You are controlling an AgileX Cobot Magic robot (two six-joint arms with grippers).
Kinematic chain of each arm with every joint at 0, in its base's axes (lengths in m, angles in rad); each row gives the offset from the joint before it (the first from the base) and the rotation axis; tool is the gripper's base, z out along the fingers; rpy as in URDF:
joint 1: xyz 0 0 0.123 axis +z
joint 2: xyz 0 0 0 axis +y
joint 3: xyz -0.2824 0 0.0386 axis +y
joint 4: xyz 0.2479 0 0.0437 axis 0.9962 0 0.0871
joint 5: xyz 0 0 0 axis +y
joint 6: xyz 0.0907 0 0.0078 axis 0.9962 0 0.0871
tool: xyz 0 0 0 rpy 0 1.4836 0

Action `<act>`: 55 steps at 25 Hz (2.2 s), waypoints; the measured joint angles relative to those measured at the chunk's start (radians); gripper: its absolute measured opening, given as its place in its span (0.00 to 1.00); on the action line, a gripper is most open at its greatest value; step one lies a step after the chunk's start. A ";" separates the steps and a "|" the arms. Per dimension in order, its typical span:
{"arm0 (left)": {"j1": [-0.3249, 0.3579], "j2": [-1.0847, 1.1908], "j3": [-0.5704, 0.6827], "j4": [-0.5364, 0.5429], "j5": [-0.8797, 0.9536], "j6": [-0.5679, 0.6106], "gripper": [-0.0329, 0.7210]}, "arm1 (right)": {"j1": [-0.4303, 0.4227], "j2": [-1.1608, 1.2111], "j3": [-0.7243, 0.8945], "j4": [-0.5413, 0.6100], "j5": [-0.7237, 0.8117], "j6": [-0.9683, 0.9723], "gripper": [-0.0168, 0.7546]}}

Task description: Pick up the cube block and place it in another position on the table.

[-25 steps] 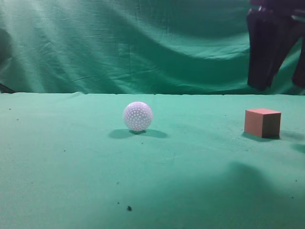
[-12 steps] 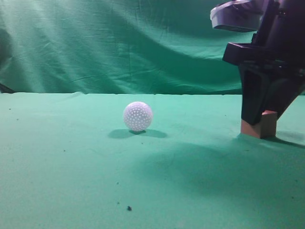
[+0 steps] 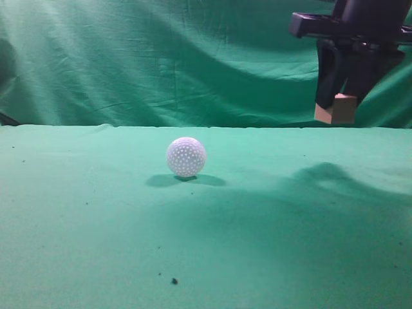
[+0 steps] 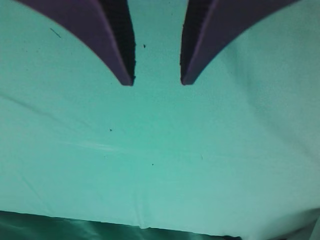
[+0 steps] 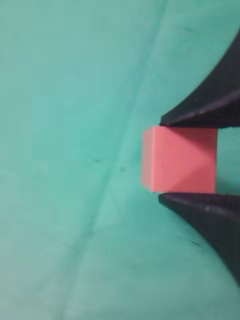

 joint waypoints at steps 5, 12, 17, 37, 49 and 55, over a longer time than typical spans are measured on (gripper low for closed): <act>0.000 0.000 0.000 0.000 0.000 0.000 0.39 | -0.044 0.122 -0.172 -0.006 0.037 -0.020 0.31; 0.000 0.000 0.000 0.000 0.000 0.000 0.39 | -0.044 0.298 -0.314 -0.017 0.043 -0.031 0.31; 0.000 0.000 0.000 0.000 0.000 0.000 0.39 | -0.044 0.352 -0.331 -0.005 0.073 -0.030 0.48; 0.000 0.000 0.000 0.000 0.000 0.000 0.39 | -0.044 -0.193 -0.378 0.045 0.441 0.011 0.02; 0.000 0.000 0.000 0.000 0.000 0.000 0.39 | -0.044 -0.721 0.134 0.047 0.360 0.030 0.02; 0.000 0.000 0.000 0.000 0.000 0.000 0.39 | -0.044 -0.945 0.356 0.093 0.282 0.053 0.02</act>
